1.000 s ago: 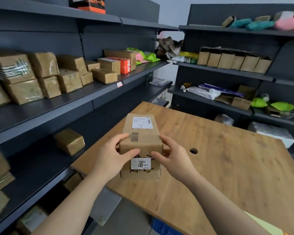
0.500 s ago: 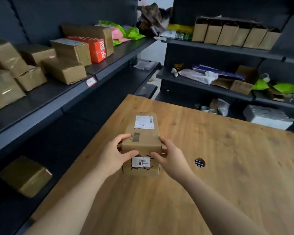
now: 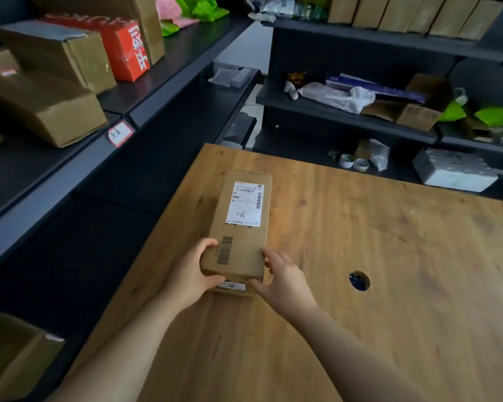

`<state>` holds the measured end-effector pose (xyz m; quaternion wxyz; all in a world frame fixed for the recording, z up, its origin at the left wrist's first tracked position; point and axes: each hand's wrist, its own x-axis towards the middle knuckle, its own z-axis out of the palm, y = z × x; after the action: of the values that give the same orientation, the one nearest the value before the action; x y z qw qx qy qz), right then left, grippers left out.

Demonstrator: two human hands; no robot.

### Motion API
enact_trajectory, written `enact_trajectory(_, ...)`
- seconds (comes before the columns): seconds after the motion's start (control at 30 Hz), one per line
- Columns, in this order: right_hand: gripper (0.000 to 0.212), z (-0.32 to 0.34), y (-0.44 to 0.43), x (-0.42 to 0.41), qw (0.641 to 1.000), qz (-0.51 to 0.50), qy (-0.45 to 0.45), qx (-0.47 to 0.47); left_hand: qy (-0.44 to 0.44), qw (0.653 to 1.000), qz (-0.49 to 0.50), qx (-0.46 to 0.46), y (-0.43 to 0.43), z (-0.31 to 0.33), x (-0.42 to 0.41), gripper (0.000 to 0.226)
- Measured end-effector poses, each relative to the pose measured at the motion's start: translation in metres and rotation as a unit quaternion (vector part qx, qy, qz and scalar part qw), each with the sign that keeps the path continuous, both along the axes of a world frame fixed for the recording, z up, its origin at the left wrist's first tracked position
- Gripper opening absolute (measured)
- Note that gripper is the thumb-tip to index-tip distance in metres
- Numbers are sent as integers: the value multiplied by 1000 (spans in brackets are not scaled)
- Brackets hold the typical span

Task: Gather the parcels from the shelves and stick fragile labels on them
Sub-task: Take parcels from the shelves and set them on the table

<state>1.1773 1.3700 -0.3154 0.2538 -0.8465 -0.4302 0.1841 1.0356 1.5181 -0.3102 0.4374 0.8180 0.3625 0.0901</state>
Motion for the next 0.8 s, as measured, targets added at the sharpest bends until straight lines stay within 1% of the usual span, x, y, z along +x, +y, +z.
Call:
enact_trajectory(0.1, 70, -2, 5, -2, 1000, 12, -7, -14, 9, 1000, -5, 5, 4, -6, -1, 67)
enact_trajectory(0.17, 69, -3, 6, -1, 999, 14, -18, -23, 16, 999, -14, 28, 6, -7, -1, 68)
enact_trajectory(0.3, 68, 4, 5, -1, 996, 33, -80, -38, 50, 994, -44, 86, 3, 0, -2, 64)
enact_trajectory(0.4, 61, 11, 2, 0, 988, 57, -141, -12, 89, 981, -45, 169, -2, 11, -5, 58)
enact_trajectory(0.57, 45, 20, -6, -6, 968, 92, -223, 61, 83, 957, -5, 277, -25, 34, -23, 45)
enact_trajectory(0.67, 40, 31, -14, -18, 949, 132, -268, 99, 89, 945, 24, 313, -48, 45, -42, 42)
enact_trajectory(0.8, 39, 45, -24, -34, 936, 189, -271, 124, 94, 932, 83, 341, -84, 61, -72, 40)
